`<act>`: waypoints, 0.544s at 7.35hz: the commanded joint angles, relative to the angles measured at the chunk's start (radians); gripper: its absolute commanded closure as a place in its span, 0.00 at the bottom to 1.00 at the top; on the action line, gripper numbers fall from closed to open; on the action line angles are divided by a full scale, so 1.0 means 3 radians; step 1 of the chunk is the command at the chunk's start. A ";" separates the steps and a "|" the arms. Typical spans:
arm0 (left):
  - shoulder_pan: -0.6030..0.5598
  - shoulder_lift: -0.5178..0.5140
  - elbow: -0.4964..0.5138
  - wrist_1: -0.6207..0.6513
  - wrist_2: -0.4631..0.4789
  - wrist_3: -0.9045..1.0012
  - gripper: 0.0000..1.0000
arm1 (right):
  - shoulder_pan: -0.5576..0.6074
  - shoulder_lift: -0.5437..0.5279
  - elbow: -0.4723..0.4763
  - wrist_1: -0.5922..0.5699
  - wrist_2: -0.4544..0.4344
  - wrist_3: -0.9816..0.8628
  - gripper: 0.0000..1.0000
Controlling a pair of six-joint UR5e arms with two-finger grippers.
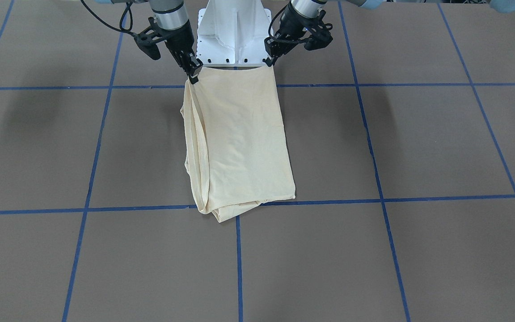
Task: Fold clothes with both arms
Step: 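Grasp the near edge with both grippers and fold it toward the far edge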
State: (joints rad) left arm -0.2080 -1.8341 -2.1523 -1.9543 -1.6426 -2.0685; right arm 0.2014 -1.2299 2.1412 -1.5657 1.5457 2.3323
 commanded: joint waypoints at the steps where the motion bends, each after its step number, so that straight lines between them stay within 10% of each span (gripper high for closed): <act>1: -0.0541 -0.0179 0.0071 0.0056 -0.0251 0.0489 1.00 | 0.0542 0.0339 -0.0211 -0.0206 0.0403 -0.0083 1.00; 4: -0.1269 -0.0686 0.1046 -0.0010 -0.0589 0.1008 1.00 | 0.1183 0.0943 -0.1116 -0.0175 0.0712 -0.0701 1.00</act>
State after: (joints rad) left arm -0.5139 -1.9895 -1.9492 -1.9437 -1.7977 -1.8236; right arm 0.4824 -1.0227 1.9199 -1.6199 1.7294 2.2003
